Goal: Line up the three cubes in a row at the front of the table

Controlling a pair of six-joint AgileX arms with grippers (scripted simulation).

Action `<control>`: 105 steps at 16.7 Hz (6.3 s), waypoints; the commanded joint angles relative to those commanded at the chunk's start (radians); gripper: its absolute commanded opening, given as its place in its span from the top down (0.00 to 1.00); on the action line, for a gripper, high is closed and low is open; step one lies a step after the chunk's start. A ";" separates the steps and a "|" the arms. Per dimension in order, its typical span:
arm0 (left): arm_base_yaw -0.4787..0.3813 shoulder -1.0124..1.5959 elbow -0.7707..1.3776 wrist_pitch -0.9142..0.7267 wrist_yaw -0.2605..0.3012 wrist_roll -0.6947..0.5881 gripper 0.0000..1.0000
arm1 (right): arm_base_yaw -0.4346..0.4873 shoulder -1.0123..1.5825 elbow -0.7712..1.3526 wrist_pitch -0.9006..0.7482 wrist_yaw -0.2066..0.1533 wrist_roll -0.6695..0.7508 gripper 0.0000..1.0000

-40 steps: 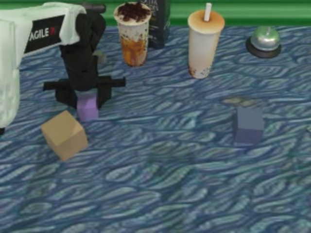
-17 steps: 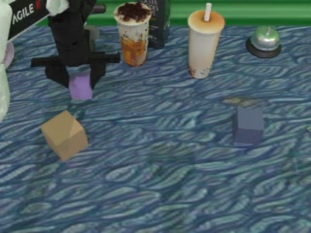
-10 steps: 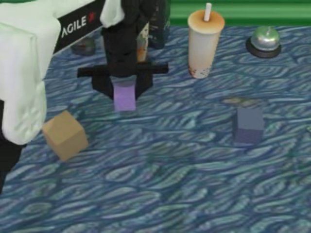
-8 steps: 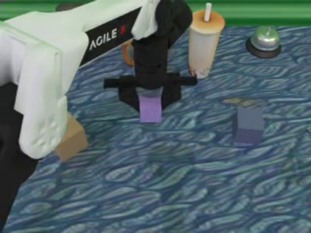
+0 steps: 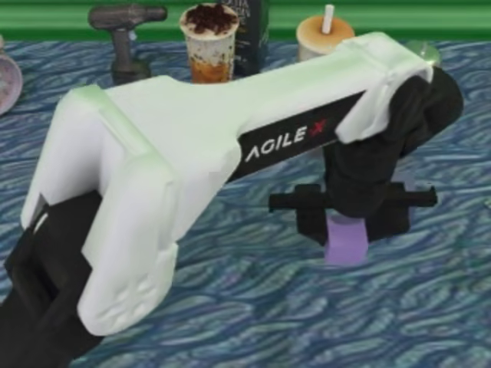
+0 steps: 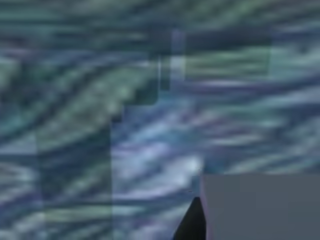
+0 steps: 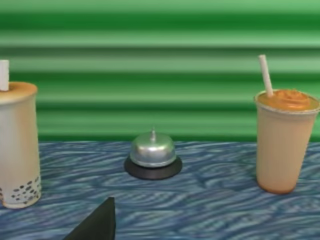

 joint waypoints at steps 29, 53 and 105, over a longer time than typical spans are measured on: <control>-0.003 0.039 -0.208 0.248 0.000 -0.002 0.10 | 0.000 0.000 0.000 0.000 0.000 0.000 0.00; 0.009 -0.012 -0.028 0.014 0.000 -0.007 0.00 | 0.000 0.000 0.000 0.000 0.000 0.000 0.00; 0.965 -2.408 -2.160 1.304 0.016 0.935 0.00 | 0.327 2.303 1.571 -0.839 0.004 0.443 0.08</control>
